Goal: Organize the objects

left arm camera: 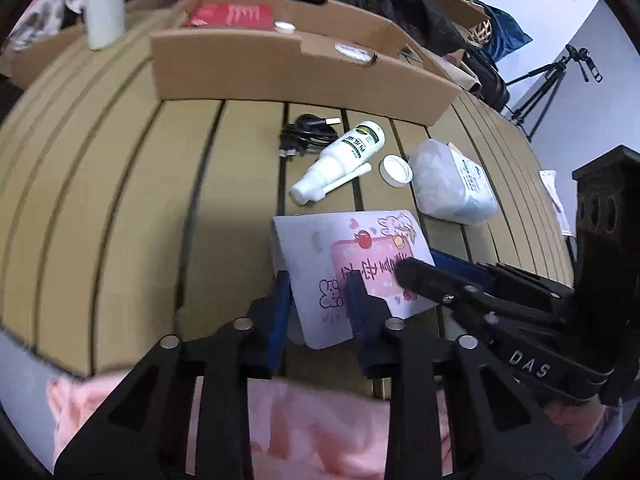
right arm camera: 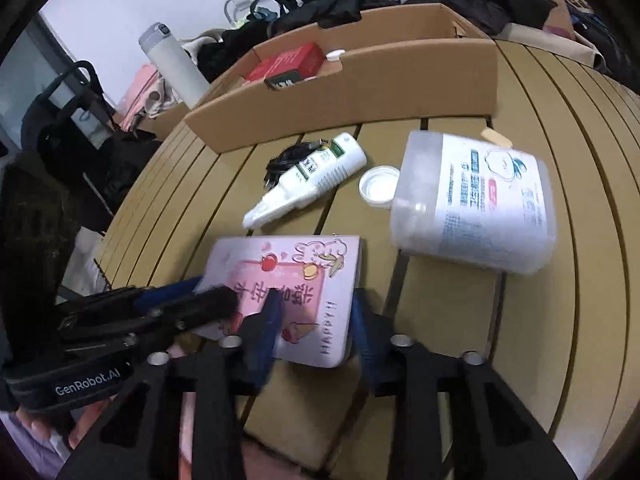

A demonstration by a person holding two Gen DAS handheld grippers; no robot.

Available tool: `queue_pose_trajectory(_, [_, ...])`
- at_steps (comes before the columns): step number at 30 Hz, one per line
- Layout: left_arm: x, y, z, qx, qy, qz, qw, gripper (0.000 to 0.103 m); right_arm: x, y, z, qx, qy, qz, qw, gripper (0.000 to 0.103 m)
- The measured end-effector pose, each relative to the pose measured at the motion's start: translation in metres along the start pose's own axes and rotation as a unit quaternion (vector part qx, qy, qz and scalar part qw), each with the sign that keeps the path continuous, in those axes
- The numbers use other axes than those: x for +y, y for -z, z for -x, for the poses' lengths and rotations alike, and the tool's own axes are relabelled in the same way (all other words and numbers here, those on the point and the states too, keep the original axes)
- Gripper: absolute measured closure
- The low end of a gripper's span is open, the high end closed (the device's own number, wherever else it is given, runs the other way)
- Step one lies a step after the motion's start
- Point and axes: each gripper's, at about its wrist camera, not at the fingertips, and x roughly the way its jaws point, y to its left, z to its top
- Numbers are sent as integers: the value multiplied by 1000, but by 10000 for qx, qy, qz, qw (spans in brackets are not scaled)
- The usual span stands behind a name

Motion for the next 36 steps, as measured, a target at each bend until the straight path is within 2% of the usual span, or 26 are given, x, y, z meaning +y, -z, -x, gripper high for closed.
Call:
queue_pose_trajectory(2, [-5, 10, 17, -126, 60, 62, 9999, 80, 6, 9, 16, -21, -60, 39, 10000, 80])
queue_pose_trajectory(6, [-12, 30, 46, -418, 363, 127, 9984, 80, 17, 32, 54, -229, -106, 135, 9996, 81])
queue_pose_trajectory(10, [-24, 26, 60, -487, 349, 13, 9982, 80, 17, 36, 73, -383, -116, 41, 9992, 81])
queue_pose_trajectory(13, [-41, -3, 75, -626, 403, -174, 9971, 80, 22, 17, 93, -690, -30, 167, 9975, 81])
queue_pose_trajectory(17, [-55, -77, 86, -732, 597, -338, 9950, 80, 20, -44, 117, -959, 41, 429, 9945, 81])
queue_pose_trajectory(19, [-59, -120, 79, -681, 775, -392, 9939, 80, 11, -83, 122, -1007, 67, 387, 9941, 81])
queue_pose_trajectory(21, [-62, -159, 66, -668, 792, -426, 9937, 80, -3, -122, 118, -998, 15, 290, 9946, 81])
queue_pose_trajectory(23, [-63, -193, 44, -574, 726, -406, 9949, 80, -21, -158, 103, -830, -61, 93, 9965, 81])
queue_pose_trajectory(25, [-60, -211, 22, -425, 712, -341, 9960, 80, -37, -186, 80, -627, -28, -76, 9980, 81])
queue_pose_trajectory(30, [-49, -230, -52, 103, 699, -128, 9974, 80, -69, -218, 21, -220, 355, -297, 9987, 81])
queue_pose_trajectory(36, [-43, -233, -114, 584, 746, -71, 9955, 80, -96, -217, -26, 147, 784, -366, 9961, 81])
